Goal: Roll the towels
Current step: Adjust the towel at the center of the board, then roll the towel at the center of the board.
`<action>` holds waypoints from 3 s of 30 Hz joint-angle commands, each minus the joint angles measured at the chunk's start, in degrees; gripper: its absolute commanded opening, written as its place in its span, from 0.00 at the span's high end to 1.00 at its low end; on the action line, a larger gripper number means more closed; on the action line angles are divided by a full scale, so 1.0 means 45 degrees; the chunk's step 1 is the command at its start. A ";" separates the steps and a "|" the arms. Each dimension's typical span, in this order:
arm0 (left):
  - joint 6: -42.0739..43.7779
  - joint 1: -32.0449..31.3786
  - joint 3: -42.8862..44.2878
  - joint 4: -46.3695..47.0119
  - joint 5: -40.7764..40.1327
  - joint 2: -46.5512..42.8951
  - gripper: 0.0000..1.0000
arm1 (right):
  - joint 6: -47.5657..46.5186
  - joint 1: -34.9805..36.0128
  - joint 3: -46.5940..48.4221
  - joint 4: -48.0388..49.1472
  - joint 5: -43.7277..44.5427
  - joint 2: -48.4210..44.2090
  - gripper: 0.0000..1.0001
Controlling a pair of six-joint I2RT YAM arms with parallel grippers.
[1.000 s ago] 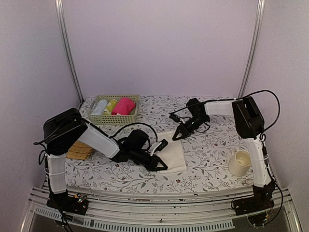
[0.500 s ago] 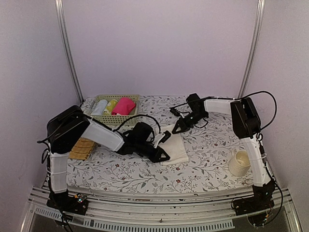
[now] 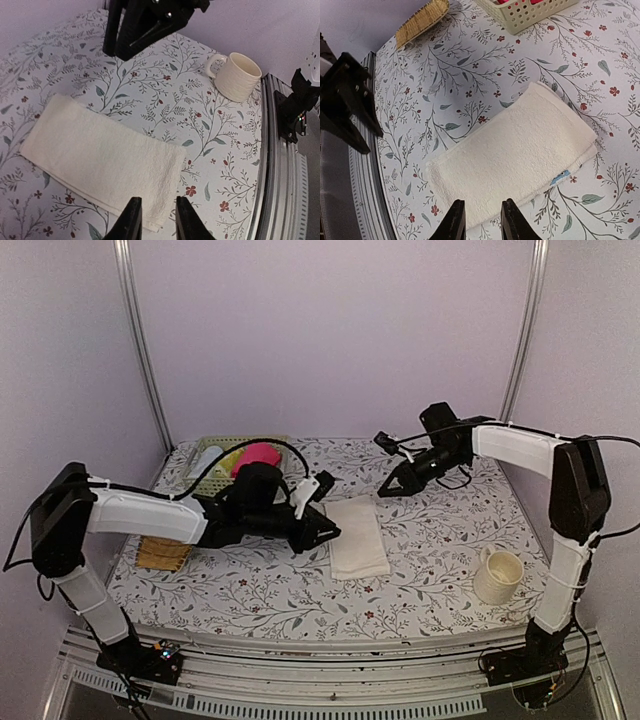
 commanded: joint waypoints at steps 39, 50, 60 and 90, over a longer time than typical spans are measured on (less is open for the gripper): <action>-0.1860 0.0941 -0.4563 0.4274 -0.1204 -0.1687 0.27 | -0.5195 0.4498 -0.8029 0.5138 0.5232 -0.1821 0.83; 0.0138 0.0297 -0.4654 0.4035 -0.1666 -0.1598 0.27 | -0.5194 0.4469 -0.7667 0.4047 0.4863 -0.1917 0.67; 0.1214 -0.0539 -0.5040 0.4386 -0.2148 -0.1352 0.28 | -0.5264 0.4410 -0.7754 0.4484 0.5989 -0.2837 0.69; 0.5485 -0.1340 -0.2824 0.4890 -0.0303 0.2043 0.36 | -0.6004 0.3737 -0.8118 0.4354 0.5141 -0.2211 0.96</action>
